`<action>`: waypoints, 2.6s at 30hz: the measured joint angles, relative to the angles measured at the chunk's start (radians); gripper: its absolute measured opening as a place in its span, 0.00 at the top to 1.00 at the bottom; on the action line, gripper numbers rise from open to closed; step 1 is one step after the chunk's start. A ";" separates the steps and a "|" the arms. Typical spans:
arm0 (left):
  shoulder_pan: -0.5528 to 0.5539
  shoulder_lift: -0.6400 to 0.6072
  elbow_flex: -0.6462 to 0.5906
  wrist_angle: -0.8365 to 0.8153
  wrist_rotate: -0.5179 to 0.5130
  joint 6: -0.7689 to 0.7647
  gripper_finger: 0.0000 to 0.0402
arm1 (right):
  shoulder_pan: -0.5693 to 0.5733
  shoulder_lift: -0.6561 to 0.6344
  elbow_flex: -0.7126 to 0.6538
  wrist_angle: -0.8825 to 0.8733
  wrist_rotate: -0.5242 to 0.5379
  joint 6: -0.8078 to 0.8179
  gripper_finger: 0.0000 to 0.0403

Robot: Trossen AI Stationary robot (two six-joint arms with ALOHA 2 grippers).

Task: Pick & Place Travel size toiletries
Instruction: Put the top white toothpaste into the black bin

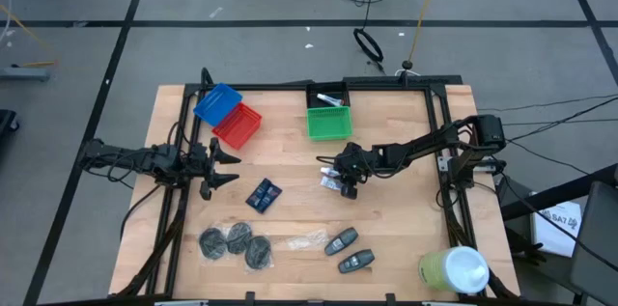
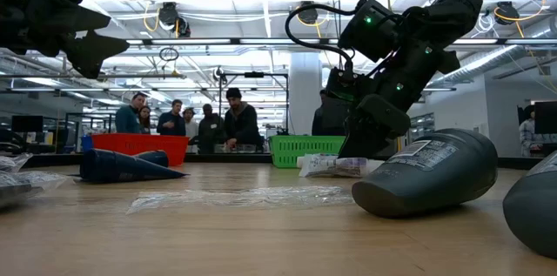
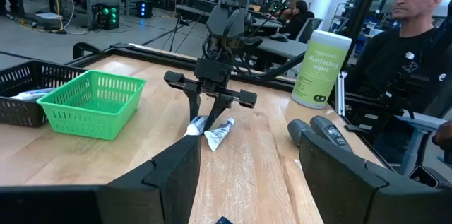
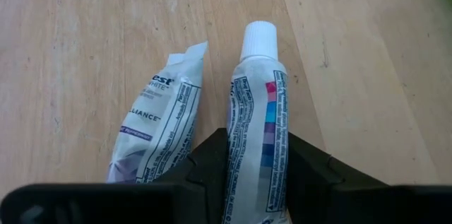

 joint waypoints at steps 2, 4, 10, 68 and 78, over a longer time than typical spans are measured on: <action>0.000 0.000 0.000 0.000 0.000 0.000 0.41 | 0.000 0.000 0.000 0.000 0.000 -0.001 0.74; 0.000 0.000 0.000 0.000 0.000 0.000 0.41 | 0.000 0.000 0.000 0.000 0.000 -0.004 0.75; 0.000 0.000 0.000 0.000 0.000 0.000 0.41 | 0.000 0.001 0.000 0.002 0.000 -0.004 0.79; 0.000 0.000 0.000 0.000 0.000 0.000 0.41 | -0.001 -0.222 -0.002 -0.052 -0.002 -0.019 0.87; 0.000 0.000 0.000 0.000 0.000 0.000 0.41 | 0.000 -0.315 -0.001 -0.156 -0.001 -0.018 0.87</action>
